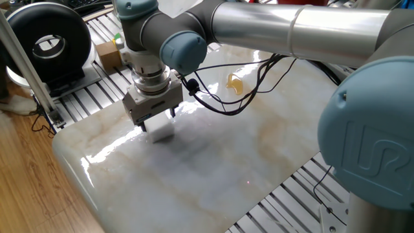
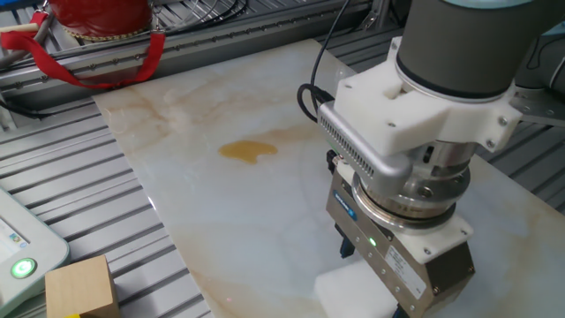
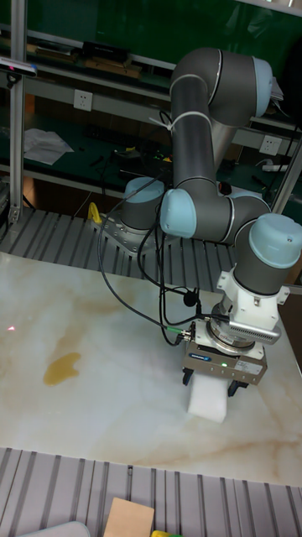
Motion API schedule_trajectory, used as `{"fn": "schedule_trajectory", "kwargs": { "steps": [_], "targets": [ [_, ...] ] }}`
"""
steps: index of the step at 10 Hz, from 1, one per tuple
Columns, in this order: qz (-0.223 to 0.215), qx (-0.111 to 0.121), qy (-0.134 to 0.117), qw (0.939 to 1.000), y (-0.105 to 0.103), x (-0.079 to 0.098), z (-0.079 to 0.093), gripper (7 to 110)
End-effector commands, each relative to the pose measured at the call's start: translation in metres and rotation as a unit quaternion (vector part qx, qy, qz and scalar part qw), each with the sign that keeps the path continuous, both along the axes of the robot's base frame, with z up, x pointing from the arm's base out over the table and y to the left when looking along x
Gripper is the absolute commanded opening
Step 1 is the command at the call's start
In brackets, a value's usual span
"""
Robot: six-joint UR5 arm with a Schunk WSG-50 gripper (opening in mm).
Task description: Clean the tabletop with a sponge
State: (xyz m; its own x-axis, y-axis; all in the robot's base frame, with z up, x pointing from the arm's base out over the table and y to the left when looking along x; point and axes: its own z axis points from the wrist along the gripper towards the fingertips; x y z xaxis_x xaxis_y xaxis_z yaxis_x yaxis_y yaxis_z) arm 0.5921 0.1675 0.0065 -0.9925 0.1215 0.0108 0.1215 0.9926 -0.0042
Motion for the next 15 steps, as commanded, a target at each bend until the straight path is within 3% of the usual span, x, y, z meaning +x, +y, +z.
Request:
{"fn": "schedule_trajectory", "kwargs": {
  "steps": [1,5,6,7,10,13,15],
  "targets": [
    [-0.002,0.006,0.002,1.0000,0.002,0.000,0.001,66],
    [0.002,0.004,0.012,0.9999,0.006,0.014,-0.005,66],
    [-0.008,0.017,0.016,0.9997,0.016,0.022,-0.007,66],
    [-0.005,0.012,0.009,0.9999,0.015,0.034,-0.010,88],
    [-0.013,0.019,0.004,0.9997,0.010,0.040,-0.017,88],
    [-0.026,0.025,-0.003,0.9993,0.011,0.040,-0.012,88],
    [-0.038,0.011,0.003,0.9992,0.006,0.034,-0.009,88]
  ]
}}
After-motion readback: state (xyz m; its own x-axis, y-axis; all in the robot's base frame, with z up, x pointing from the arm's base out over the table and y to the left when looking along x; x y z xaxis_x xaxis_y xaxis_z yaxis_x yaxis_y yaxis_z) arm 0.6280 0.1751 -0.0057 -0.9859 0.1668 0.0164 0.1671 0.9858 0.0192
